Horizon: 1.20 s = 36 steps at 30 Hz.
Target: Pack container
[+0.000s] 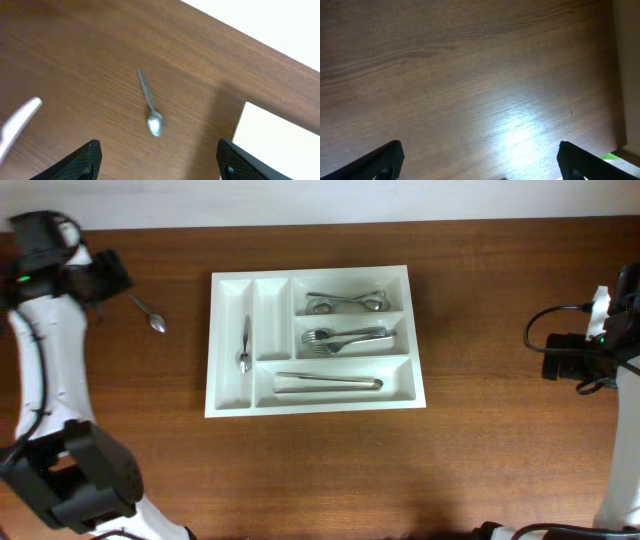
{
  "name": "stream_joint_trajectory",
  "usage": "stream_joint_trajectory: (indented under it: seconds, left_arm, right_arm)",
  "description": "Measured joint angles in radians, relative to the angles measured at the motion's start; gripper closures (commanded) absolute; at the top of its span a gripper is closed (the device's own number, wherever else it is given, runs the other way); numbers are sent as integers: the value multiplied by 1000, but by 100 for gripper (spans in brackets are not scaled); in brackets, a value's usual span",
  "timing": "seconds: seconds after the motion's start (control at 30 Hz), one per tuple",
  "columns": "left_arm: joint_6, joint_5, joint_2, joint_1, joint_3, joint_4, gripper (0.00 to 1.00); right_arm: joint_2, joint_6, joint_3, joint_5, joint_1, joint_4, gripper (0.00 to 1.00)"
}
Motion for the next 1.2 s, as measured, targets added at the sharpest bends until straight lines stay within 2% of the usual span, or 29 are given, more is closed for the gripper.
stream_joint_trajectory:
  seconds: [0.2, 0.3, 0.7, 1.2]
  left_arm:
    - [-229, -132, 11, -53, 0, 24, 23]
    - [-283, -151, 47, -35, 4, 24, 22]
    - [-306, -41, 327, 34, 191, -151, 18]
    - [-306, -25, 416, 14, 250, -114, 18]
  right_arm:
    - [0, 0, 0, 0, 0, 0, 1]
    - [0, -1, 0, 0, 0, 0, 1]
    - [0, 0, 0, 0, 0, 0, 1]
    - [0, 0, 0, 0, 0, 0, 1]
